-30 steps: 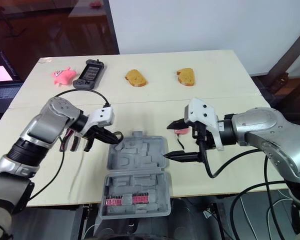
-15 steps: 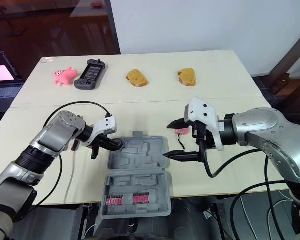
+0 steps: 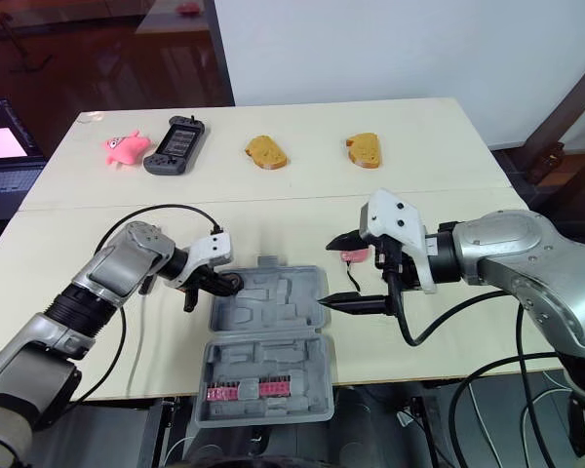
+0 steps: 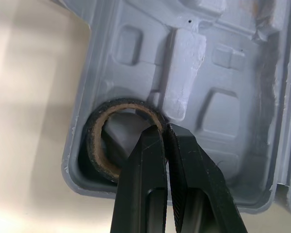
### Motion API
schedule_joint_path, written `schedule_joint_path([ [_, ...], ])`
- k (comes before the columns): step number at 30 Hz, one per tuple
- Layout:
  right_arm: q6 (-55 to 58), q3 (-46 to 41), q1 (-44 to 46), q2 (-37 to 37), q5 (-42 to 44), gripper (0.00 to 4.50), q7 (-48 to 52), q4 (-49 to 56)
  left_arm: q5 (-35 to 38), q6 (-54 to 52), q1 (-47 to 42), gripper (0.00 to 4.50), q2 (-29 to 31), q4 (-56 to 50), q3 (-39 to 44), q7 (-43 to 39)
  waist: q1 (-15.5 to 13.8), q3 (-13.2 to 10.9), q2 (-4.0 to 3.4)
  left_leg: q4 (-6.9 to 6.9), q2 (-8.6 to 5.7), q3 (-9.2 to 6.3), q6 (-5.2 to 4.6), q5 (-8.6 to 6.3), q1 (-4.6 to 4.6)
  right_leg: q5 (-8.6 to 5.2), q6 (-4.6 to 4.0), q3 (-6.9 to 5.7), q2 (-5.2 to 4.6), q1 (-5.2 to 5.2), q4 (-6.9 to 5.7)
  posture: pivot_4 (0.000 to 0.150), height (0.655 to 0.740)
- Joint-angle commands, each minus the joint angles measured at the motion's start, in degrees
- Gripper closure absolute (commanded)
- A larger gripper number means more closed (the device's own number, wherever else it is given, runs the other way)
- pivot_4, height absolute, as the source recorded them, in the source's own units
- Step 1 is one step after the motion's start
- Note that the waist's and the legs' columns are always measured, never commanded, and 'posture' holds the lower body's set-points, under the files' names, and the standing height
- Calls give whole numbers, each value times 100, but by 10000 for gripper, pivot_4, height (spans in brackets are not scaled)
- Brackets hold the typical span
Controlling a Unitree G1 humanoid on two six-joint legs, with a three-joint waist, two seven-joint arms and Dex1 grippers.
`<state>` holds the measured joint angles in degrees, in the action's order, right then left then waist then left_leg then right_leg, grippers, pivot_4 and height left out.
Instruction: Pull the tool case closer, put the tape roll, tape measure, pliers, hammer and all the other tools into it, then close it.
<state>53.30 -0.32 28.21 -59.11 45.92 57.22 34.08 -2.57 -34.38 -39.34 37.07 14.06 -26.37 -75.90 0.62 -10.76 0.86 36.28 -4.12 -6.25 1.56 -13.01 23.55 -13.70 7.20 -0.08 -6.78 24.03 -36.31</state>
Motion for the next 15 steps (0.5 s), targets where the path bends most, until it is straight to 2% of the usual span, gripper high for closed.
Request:
schedule_joint_path([
  [1, -46, -159, 46, -35, 39, 0, -26, 140, -65, 80, -134, 44286, 11, 26, -74, -57, 0, 0, 0, 0, 0, 0, 0, 0, 0, 0, 0, 0, 0, 0, 0, 1500, 7400],
  [7, -70, -139, 64, -30, 13, 0, -28, 111, -64, 19, -265, 44286, -64, 130, -55, -52, -5, 0, 0, 1, 0, 0, 0, 0, 0, 0, 0, 0, 0, 0, 0, 1500, 7400],
  [11, -86, -136, 60, -28, -5, 0, -24, 99, -20, -93, -313, 30911, 30, -41, -28, -153, -3, 0, 0, 1, -1, 0, 0, 0, 0, 0, 0, 0, 0, -1, 0, 1500, 7400],
  [15, -112, -127, 6, -20, -48, 0, -46, 82, 51, -199, -393, 10229, 227, -345, 68, -305, 4, 0, 0, 0, 0, 0, 0, 0, 0, 0, 0, 0, 0, 0, 0, 1500, 7400],
])
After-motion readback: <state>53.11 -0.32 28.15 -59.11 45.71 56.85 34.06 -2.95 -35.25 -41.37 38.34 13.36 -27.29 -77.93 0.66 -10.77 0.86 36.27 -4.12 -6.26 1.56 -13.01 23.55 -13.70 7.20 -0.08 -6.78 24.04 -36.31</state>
